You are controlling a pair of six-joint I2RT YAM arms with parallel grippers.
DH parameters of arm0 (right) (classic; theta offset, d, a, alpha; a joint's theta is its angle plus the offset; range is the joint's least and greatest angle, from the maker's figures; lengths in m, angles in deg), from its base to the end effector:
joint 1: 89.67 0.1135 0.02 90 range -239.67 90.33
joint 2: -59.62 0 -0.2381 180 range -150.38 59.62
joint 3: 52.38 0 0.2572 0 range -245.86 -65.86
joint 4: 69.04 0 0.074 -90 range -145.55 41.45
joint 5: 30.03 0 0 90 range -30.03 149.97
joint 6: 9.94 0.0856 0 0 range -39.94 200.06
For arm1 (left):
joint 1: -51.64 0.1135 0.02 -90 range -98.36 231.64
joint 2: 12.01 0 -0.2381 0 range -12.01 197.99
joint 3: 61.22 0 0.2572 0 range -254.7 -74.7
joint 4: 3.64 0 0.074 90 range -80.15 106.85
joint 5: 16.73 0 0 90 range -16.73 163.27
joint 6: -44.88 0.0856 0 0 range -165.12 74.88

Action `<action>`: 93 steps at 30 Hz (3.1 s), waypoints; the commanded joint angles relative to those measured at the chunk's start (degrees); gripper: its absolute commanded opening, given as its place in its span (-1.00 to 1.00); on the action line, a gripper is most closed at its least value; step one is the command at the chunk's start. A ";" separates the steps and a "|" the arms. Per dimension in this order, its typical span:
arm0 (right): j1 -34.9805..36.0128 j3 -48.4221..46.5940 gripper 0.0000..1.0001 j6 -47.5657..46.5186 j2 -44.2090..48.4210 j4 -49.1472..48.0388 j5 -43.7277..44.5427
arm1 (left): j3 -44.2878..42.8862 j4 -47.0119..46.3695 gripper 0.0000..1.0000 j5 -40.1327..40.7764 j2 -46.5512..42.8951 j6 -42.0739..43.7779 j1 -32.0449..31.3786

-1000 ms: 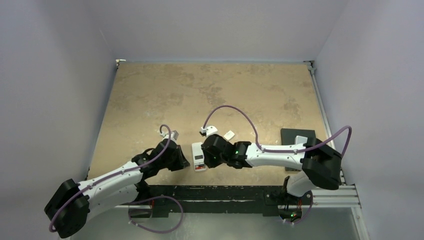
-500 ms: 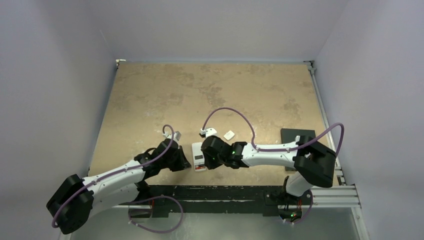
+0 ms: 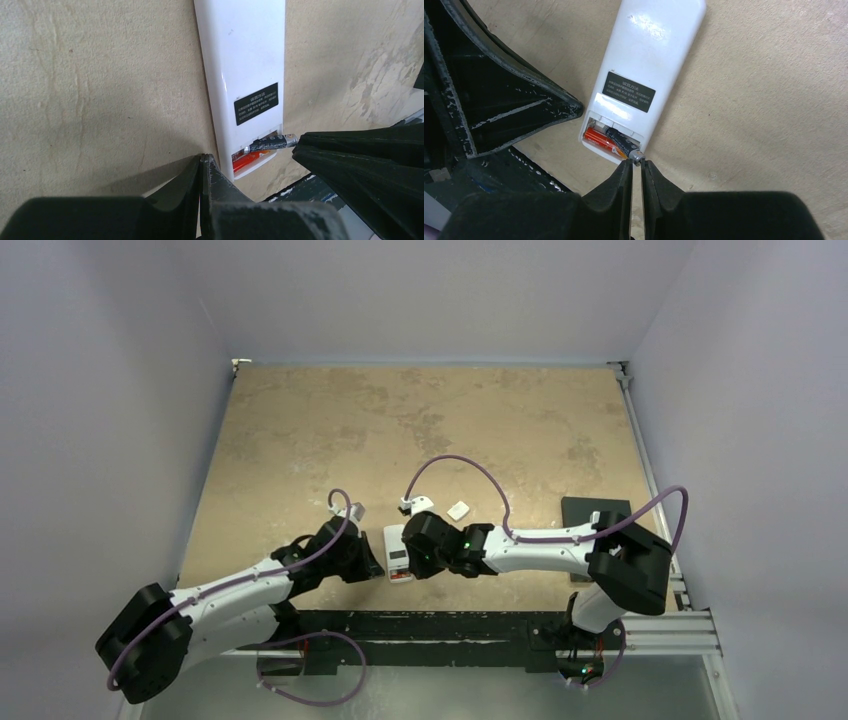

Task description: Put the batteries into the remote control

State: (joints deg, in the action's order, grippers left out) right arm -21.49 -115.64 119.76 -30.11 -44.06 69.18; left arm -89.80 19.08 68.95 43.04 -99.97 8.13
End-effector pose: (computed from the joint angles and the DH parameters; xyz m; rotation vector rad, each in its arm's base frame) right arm 0.1420 0.3179 0.1130 -0.5588 2.4944 0.6012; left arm 0.1537 -0.1548 0.0734 -0.2220 2.6075 -0.8011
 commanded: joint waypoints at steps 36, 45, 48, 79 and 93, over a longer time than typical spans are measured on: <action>-0.24 -4.96 -0.71 -1.64 -4.92 -2.81 -4.19 | -1.59 -5.08 -1.00 -2.54 4.81 1.85 0.14; -0.11 -8.18 -0.70 -2.91 -7.74 1.87 -2.75 | -1.97 -5.58 -1.00 -3.03 5.16 2.11 0.17; 0.13 -9.60 -0.69 -3.13 -8.95 4.01 -2.14 | -1.96 -6.13 -1.00 -3.36 5.38 2.11 0.17; 3.36 -30.93 -0.55 -2.05 -22.32 27.54 9.88 | 0.43 -10.08 -1.00 -7.82 2.96 4.83 0.16; 3.36 -29.59 -0.51 -0.43 -17.16 28.78 13.01 | -0.23 -3.06 -1.00 -4.30 -0.72 5.67 0.12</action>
State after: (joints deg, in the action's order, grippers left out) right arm -18.63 -144.06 117.79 -50.22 -14.38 79.21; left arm -88.42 15.43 63.09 43.26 -96.28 9.20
